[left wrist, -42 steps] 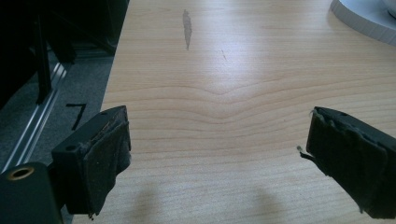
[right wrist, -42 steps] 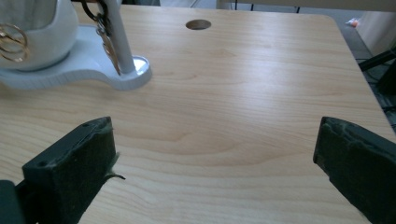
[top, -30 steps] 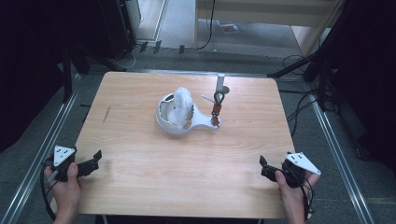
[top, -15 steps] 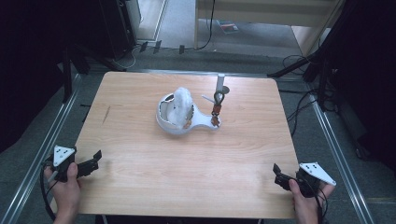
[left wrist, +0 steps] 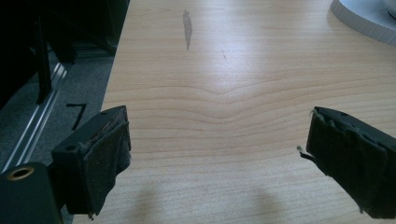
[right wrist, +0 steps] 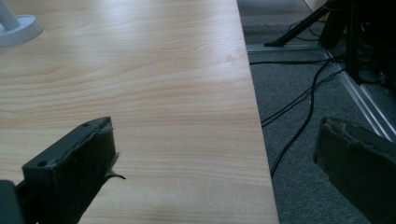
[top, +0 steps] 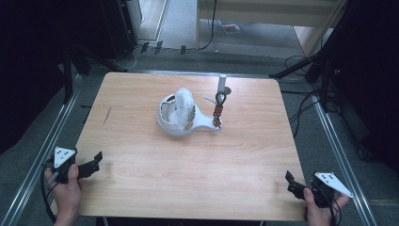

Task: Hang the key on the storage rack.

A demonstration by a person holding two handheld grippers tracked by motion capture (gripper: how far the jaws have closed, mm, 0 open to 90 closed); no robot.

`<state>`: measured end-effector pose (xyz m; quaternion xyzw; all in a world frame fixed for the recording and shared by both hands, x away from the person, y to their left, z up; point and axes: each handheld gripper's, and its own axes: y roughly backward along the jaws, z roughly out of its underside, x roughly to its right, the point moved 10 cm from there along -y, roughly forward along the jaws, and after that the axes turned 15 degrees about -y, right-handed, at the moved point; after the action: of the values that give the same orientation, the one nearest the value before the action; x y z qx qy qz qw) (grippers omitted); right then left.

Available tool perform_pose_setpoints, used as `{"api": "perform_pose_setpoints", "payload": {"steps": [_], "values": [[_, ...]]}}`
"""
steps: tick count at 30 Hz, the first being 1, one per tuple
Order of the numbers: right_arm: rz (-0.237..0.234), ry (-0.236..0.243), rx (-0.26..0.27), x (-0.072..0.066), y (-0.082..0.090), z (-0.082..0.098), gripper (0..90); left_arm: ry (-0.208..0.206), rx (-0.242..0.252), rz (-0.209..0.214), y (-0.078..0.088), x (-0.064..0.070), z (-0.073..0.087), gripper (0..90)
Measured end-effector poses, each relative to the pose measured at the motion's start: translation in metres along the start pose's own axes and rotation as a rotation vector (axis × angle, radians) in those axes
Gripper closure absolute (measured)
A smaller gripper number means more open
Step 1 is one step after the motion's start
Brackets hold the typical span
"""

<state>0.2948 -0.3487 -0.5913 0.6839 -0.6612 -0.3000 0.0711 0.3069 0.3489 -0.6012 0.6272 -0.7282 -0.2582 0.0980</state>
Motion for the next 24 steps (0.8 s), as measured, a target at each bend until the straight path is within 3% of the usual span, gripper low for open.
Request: {"api": "perform_pose_setpoints", "payload": {"steps": [10,24], "values": [[0.004,-0.034,-0.023,0.0030,-0.0041,0.0047,0.0,0.002,0.002,0.000,0.0001,-0.0002,0.0000,7.0],[0.004,-0.034,-0.029,0.0029,-0.0045,0.0053,0.0,0.000,-0.006,0.000,-0.0012,-0.0006,0.0000,7.0]]}}
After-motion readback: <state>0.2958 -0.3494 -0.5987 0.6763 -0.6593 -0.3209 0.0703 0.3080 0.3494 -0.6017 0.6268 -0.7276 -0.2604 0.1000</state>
